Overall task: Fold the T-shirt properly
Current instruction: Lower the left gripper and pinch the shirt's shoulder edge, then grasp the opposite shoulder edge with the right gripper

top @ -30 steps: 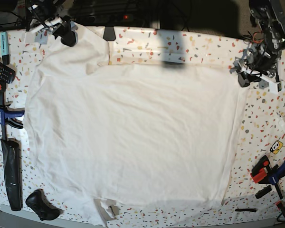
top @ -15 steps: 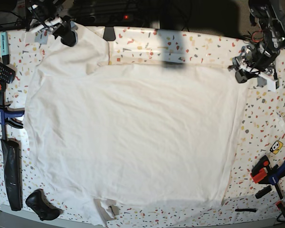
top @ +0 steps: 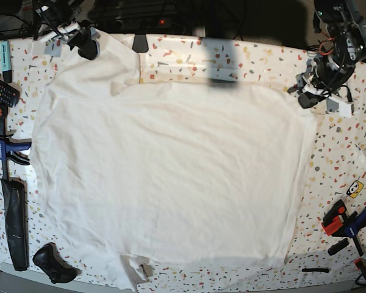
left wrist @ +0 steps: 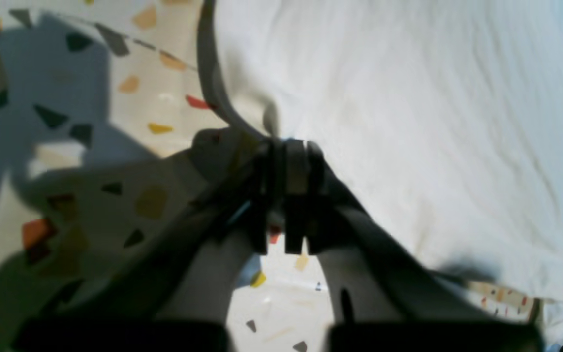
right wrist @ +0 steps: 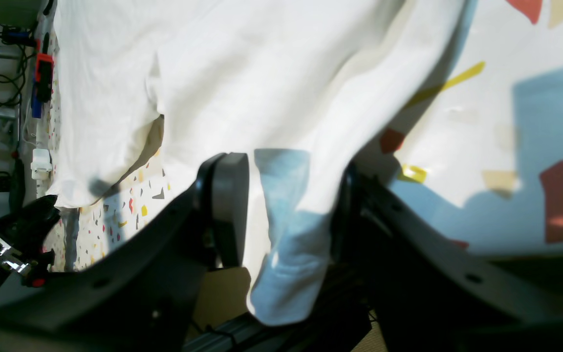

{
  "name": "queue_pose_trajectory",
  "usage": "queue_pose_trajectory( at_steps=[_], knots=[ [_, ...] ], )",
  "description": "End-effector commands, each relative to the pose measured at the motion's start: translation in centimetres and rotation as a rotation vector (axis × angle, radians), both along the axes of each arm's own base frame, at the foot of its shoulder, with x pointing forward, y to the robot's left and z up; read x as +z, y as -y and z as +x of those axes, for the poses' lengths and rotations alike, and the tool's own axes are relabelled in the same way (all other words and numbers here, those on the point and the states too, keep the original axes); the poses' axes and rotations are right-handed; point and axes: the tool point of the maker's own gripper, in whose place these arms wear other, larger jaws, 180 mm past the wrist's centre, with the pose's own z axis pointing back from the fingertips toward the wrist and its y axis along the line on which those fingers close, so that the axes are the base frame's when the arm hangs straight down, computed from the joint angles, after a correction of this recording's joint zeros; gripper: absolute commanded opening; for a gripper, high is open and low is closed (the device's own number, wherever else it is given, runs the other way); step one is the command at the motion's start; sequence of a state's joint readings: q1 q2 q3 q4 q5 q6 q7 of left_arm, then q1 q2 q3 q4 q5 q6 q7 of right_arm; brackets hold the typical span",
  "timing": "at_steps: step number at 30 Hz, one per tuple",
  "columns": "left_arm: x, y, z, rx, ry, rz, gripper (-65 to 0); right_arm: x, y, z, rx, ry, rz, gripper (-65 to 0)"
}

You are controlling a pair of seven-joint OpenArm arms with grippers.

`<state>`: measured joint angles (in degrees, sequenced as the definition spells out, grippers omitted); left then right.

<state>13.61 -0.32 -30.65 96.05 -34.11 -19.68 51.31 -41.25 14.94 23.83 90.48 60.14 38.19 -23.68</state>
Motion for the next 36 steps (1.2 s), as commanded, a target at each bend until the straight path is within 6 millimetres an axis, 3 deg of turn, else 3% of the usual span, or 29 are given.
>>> queue_pose_trajectory(
  at_steps=[1,7,13,18,25,32,36],
  knots=[
    [1.1,-0.2,0.7,-0.004,0.044,0.007,-65.0,0.4,0.0,-0.1,0.019,0.010,-0.008,-40.1],
    [1.1,-0.2,0.7,-0.004,0.042,0.008,-65.0,1.1,0.6,0.6,-0.022,0.059,-0.013,-65.0],
    [0.9,-0.2,0.5,-0.009,0.031,0.007,-65.0,1.5,0.8,0.8,-0.025,0.084,-0.017,-65.0],
    [1.0,-0.1,0.1,-0.034,0.006,0.013,-65.0,2.3,2.7,1.0,-0.059,0.104,-0.055,-65.0],
    [3.8,0.1,-0.8,-0.070,0.049,0.083,-65.0,4.2,5.9,0.0,-0.105,0.116,-0.141,-65.0],
    [5.6,0.2,-3.3,-0.097,0.054,0.147,-65.0,6.3,4.8,-1.2,-0.055,0.124,-0.164,-65.0],
    [6.8,0.4,-4.0,-0.108,0.076,0.177,-65.0,7.9,3.8,-0.7,-0.023,0.163,-0.166,-65.0]
  ],
)
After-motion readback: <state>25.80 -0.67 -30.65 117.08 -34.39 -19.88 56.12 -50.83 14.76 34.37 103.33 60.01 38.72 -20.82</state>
